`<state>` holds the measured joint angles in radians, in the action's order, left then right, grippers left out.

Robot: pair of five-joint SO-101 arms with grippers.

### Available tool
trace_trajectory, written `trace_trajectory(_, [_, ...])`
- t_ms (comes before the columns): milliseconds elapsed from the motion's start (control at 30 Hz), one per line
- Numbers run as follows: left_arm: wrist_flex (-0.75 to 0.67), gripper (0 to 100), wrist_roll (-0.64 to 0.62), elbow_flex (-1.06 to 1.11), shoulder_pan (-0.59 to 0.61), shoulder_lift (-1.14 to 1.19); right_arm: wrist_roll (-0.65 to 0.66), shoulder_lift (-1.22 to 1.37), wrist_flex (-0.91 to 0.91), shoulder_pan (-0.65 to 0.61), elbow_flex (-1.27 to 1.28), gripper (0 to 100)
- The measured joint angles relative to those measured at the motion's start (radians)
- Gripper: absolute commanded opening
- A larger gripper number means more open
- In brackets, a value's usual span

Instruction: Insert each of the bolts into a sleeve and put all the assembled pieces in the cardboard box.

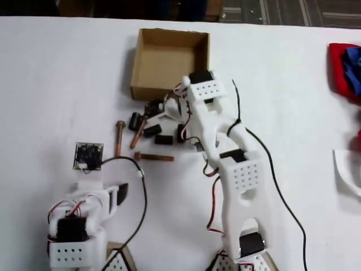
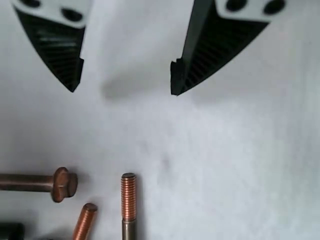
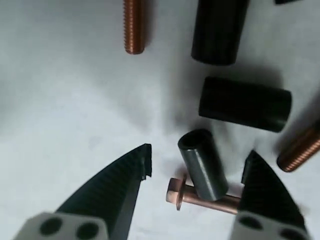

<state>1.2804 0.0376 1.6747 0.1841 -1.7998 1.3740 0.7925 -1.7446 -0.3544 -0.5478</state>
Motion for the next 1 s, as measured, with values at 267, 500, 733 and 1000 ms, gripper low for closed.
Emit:
trace_trajectory(267, [0.0, 30, 0.0, 0.0, 0.0, 0.0, 0.0, 0.06, 0.0, 0.003, -0.054, 0.7])
trace_trajectory(500, [0.0, 30, 0.0, 0.0, 0.0, 0.0, -0.193, 0.08, -0.002, 0.005, -0.118, 2.1])
trace_trajectory(733, [0.0, 30, 0.0, 0.0, 0.0, 0.0, -0.545, 0.081, -0.005, 0.003, -0.158, 2.1])
trace_trajectory(1000, [0.0, 30, 0.0, 0.0, 0.0, 0.0, -0.545, -0.071, -0.005, -0.037, 0.164, 2.4])
